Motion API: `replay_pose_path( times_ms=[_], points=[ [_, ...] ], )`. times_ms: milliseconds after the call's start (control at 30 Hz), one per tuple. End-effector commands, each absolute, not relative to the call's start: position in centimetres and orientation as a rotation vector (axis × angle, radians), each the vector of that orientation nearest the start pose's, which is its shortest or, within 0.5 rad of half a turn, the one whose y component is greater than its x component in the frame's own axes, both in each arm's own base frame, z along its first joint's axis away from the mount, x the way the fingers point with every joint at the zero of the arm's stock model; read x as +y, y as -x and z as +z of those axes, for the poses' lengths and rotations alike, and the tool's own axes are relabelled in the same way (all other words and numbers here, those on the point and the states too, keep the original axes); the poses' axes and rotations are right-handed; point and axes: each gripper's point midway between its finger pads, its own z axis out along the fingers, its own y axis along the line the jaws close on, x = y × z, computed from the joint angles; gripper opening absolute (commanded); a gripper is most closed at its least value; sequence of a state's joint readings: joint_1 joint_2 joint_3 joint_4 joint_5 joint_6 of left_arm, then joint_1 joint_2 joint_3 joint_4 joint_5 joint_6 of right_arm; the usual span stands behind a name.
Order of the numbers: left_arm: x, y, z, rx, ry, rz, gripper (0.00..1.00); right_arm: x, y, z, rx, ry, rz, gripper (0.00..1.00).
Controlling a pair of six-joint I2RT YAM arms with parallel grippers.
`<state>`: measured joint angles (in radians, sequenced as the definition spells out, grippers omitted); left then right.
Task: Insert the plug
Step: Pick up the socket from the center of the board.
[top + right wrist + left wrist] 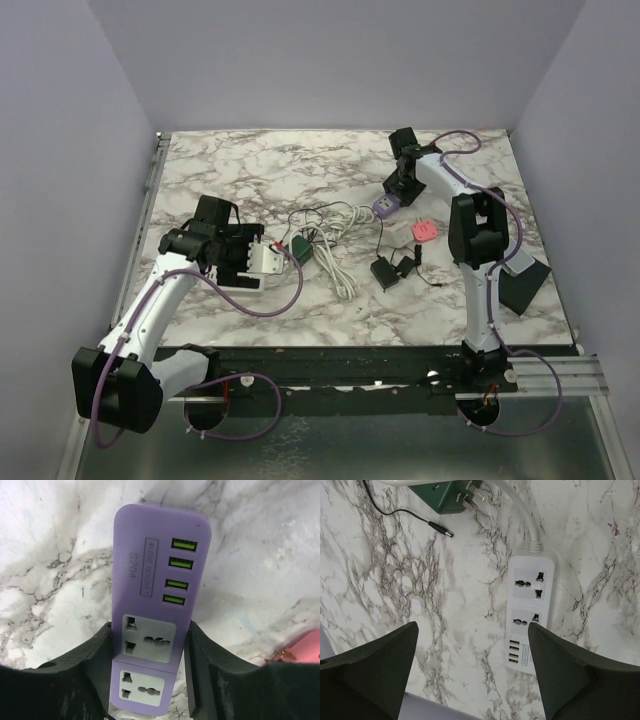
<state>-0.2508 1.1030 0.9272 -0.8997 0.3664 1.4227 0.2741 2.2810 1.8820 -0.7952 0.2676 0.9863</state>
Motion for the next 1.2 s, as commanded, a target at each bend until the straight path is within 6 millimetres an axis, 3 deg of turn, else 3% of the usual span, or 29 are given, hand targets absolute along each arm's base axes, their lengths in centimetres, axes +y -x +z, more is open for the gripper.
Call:
replay_pose_path(
  times_ms=[0,100,200,267,400,533,733,833,1000,1067,1167],
  points=[
    [-9.5,-25.7,14.6,1.612,-1.947,-0.064,0.9,12.3,-52.5,4.5,2.421,-0.94,0.025,0.41],
    [-9.6,-26.0,14.9,1.628,-1.926,-0.066,0.89,12.8,-55.5,8.8,2.315,-0.87,0.104,0.38],
    [-9.5,-26.1,15.1,1.634,-1.919,-0.059,0.89,13.5,-58.2,15.1,2.169,-0.778,0.216,0.34],
    [-9.4,-26.1,15.1,1.641,-1.914,-0.056,0.88,13.7,-59.3,19.4,2.066,-0.705,0.271,0.26],
    [-9.4,-25.9,15.1,1.643,-1.909,-0.053,0.88,13.3,-60.0,27.9,1.837,-0.55,0.313,0.21],
    [-9.4,-25.8,15.2,1.648,-1.899,-0.053,0.88,13.3,-58.9,34.2,1.656,-0.315,0.264,0.21],
    [-9.3,-25.7,15.1,1.655,-1.892,-0.056,0.88,14.5,-55.4,39.5,1.44,-0.011,0.061,0.14],
    [-9.5,-25.8,15.4,1.657,-1.877,-0.061,0.88,14.4,-53.8,40.6,1.374,0.035,-0.031,0.14],
    [-9.6,-26.0,15.5,1.686,-1.847,-0.074,0.88,14.6,-51.4,43.0,1.344,0.135,-0.037,0.12],
    [-9.7,-26.1,15.5,1.704,-1.828,-0.084,0.88,15.3,-49.4,44.3,1.346,0.249,-0.012,0.1],
    [-9.8,-26.4,15.4,1.719,-1.804,-0.09,0.89,16.7,-46.1,43.6,1.389,0.471,0.03,0.11]
  ],
)
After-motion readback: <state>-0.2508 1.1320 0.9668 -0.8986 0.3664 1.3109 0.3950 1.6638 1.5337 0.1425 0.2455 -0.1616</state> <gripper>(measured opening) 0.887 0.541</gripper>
